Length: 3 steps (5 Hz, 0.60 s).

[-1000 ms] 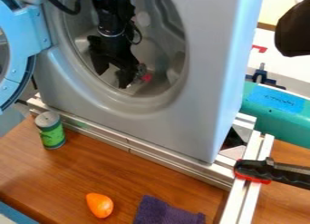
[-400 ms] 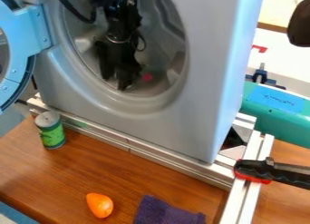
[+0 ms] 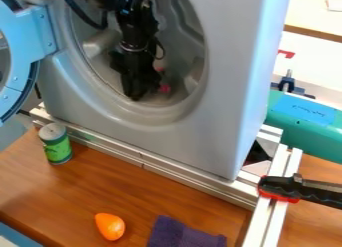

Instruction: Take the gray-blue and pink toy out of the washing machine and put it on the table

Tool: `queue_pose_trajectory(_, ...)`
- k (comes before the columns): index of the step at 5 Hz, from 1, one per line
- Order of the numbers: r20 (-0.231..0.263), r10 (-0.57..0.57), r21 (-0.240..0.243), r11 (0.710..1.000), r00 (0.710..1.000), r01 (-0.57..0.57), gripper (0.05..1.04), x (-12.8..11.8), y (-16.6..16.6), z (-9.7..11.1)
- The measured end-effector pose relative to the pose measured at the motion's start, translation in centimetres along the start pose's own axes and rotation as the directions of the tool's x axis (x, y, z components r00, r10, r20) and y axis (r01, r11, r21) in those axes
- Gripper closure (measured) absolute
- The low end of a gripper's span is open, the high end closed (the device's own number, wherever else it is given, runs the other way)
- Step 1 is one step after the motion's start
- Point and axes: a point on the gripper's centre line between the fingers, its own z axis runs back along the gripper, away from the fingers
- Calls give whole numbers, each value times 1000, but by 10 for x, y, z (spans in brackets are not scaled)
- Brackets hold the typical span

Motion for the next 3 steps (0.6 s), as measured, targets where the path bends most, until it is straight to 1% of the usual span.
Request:
queue_pose_trajectory(1, -10, 7, -29, 1000, 1000, -8, 974, -11, -5, 7)
queue_pose_trajectory(2, -2, 56, -37, 998, 998, -56, 996, -26, 5, 32)
queue_pose_trajectory(3, -32, 137, -86, 987, 990, -139, 996, -67, 5, 62)
